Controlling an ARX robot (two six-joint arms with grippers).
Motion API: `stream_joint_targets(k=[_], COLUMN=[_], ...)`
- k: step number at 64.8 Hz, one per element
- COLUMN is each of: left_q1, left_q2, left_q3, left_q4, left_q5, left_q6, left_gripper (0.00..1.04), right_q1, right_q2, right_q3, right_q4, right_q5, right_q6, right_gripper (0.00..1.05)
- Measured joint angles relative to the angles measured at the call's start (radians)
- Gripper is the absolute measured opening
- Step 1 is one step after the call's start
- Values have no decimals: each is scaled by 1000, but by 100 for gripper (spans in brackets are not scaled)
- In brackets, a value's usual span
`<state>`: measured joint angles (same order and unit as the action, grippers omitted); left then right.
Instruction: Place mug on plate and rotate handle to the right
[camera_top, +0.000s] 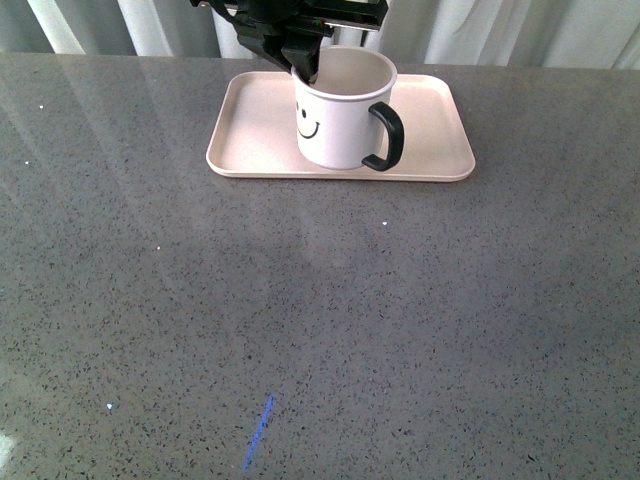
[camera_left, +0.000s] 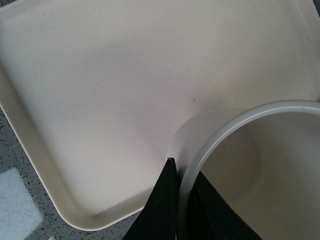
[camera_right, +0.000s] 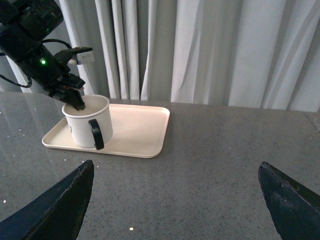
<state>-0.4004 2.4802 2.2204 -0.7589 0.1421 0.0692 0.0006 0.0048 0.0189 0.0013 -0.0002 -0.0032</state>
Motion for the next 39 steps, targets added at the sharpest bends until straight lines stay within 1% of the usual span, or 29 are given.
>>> stream_joint_targets(k=[6, 12, 39], left_q1=[0, 0, 0], left_q2=[0, -21, -27], left_q3=[1, -41, -60], left_q4=[11, 47, 51], left_q5=[8, 11, 11], left_q6=[6, 11, 13], left_gripper=[2, 2, 2], right_q1=[0, 0, 0], right_q2=[0, 0, 0], right_q3=[0, 0, 0], right_q4=[0, 0, 0], right_q5=[0, 0, 0], right_q6=[0, 0, 0], right_gripper=[96, 96, 96])
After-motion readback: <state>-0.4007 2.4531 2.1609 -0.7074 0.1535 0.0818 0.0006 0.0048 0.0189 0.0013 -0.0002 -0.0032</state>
